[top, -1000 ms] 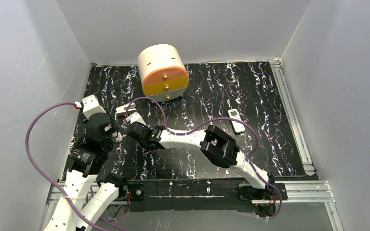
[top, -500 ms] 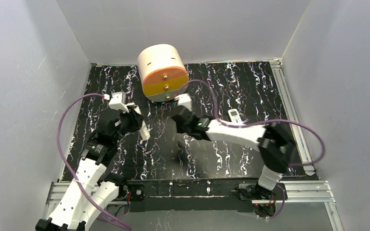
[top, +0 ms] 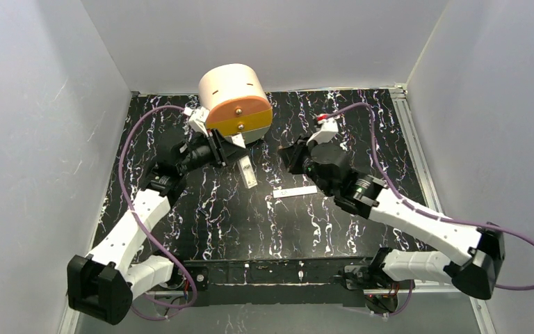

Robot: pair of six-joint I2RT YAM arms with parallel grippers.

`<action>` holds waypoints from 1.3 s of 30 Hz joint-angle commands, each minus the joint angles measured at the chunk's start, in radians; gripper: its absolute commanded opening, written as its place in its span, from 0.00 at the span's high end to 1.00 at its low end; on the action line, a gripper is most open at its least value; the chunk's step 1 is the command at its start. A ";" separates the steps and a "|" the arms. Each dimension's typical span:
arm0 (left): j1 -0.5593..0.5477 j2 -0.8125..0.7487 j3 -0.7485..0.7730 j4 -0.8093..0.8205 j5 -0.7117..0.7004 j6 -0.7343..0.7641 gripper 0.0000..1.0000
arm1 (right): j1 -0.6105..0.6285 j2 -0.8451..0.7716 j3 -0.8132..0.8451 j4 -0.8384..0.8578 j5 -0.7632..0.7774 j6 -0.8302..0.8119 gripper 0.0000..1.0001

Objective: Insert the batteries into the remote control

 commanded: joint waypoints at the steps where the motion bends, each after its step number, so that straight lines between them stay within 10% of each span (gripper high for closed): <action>1: 0.007 0.034 0.088 0.202 0.186 -0.170 1.00 | -0.001 -0.091 0.013 0.122 -0.027 -0.045 0.83; 11: 0.011 0.158 0.071 0.462 0.265 -0.447 1.00 | 0.022 -0.078 0.081 0.216 -0.175 -0.110 0.82; 39: 0.022 0.187 -0.048 0.642 0.255 -0.720 1.00 | 0.185 0.046 0.092 0.292 0.024 -0.313 0.82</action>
